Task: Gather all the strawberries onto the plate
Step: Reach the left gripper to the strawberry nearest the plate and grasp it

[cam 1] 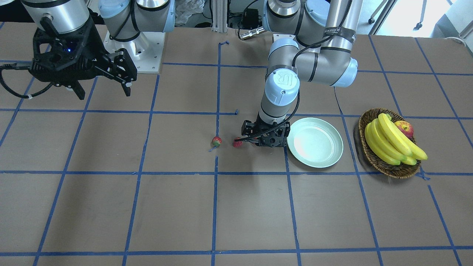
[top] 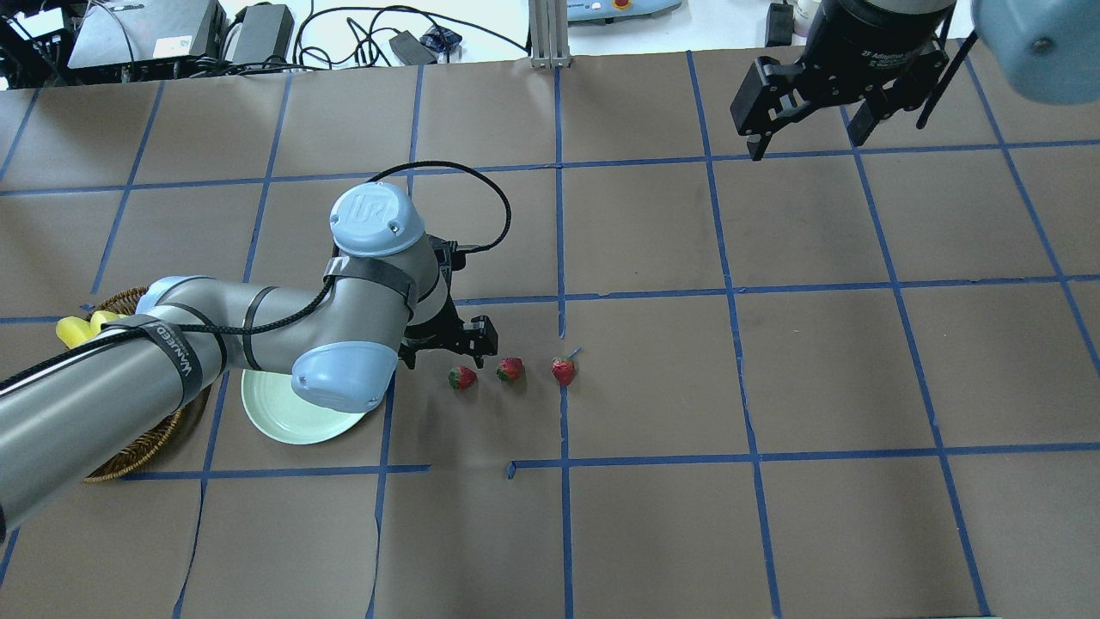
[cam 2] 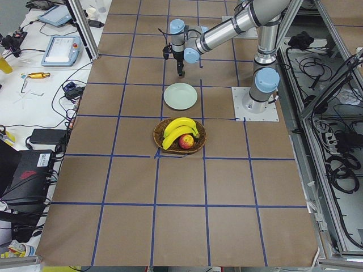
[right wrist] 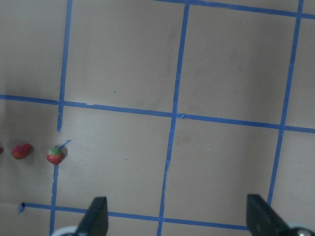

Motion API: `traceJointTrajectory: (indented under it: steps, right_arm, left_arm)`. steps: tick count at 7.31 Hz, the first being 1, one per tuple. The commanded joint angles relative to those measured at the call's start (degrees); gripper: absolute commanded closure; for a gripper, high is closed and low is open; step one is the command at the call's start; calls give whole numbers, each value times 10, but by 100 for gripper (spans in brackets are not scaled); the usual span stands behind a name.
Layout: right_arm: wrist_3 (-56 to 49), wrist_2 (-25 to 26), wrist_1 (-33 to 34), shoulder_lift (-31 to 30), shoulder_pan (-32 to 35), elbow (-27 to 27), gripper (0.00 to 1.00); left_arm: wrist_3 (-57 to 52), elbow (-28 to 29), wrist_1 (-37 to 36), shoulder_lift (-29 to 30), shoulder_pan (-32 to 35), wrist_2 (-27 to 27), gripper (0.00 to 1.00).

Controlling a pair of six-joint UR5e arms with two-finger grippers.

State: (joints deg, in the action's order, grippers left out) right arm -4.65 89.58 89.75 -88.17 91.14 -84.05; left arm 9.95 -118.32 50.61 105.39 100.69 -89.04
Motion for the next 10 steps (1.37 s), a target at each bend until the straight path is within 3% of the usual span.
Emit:
traceJointTrajectory:
  steps: [1,4,6,7,8,9,10]
  right_arm:
    - [45,0,2,1,0,-1,0]
    - [46,1,1,1,0,-1,0]
    - [46,1,1,1,0,-1,0]
    - [46,0,0,1,0,-1,0]
    - [46,0,0,1,0,-1,0]
    - [46,0,0,1,0,-1,0]
    - [46,0,0,1,0,-1,0]
  left_arm:
    - [6,-10,-24,11,3,-3,1]
    - [8,-10,-29,25,3,-2,7]
    - [12,-12,-28,26,3,1,49]
    - [18,-13,-28,26,4,-2,87]
    - [17,-10,-28,25,4,-2,100]
    - [-4,-7,-28,13,3,-9,100]
    - [-52,7,-23,0,-5,-61,100]
